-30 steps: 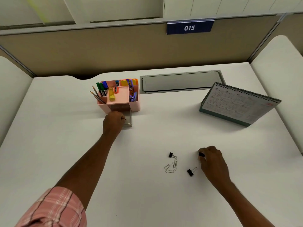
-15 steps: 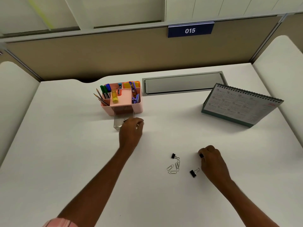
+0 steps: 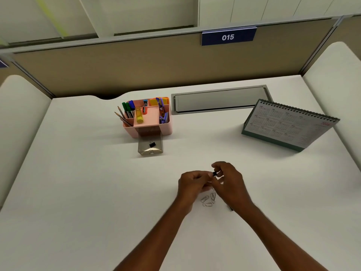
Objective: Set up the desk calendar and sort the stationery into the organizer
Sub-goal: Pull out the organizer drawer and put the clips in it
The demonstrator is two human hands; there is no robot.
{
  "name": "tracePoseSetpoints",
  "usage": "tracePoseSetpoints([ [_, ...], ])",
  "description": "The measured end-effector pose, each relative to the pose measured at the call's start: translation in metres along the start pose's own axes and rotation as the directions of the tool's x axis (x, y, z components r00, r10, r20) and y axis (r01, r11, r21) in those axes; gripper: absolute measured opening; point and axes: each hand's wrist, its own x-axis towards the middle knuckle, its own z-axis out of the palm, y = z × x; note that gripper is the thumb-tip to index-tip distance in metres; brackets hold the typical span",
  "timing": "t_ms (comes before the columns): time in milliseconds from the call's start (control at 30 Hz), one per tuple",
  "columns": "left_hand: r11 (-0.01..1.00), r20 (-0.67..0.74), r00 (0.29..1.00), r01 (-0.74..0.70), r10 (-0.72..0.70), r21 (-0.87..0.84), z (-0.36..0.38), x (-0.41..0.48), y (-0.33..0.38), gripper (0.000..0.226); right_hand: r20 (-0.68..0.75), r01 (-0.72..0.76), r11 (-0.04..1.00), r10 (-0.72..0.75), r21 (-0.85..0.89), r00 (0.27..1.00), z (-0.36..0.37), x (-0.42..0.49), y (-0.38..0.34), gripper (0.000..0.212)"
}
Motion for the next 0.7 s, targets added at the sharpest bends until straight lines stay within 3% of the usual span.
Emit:
tracePoseSetpoints([
  [200, 0.998, -0.057, 0.997, -0.054, 0.055, 0.018, -0.006, -0.004, 0.009, 0.013, 0.017, 0.046, 0.999, -0.046, 0.012, 0.999, 0.01, -0.002, -0.009, 0.031],
  [367, 0.986, -0.182, 0.974, -0.11, 0.132, 0.129, -0.025, 0.001, 0.02, 0.006, 0.061, 0.048, 0.999, -0.048, 0.007, 0.997, 0.01, -0.003, -0.007, 0.05],
  [567, 0.926, -0.379, 0.861, -0.236, 0.339, 0.293, -0.084, 0.036, 0.058, 0.008, 0.08, -0.015, 0.998, 0.019, -0.06, 0.997, 0.0, -0.01, 0.02, 0.04],
  [700, 0.835, -0.45, 0.758, -0.223, 0.473, 0.503, -0.131, 0.065, 0.081, 0.012, 0.079, -0.065, 0.992, 0.073, -0.11, 0.994, -0.01, -0.018, 0.038, 0.036],
])
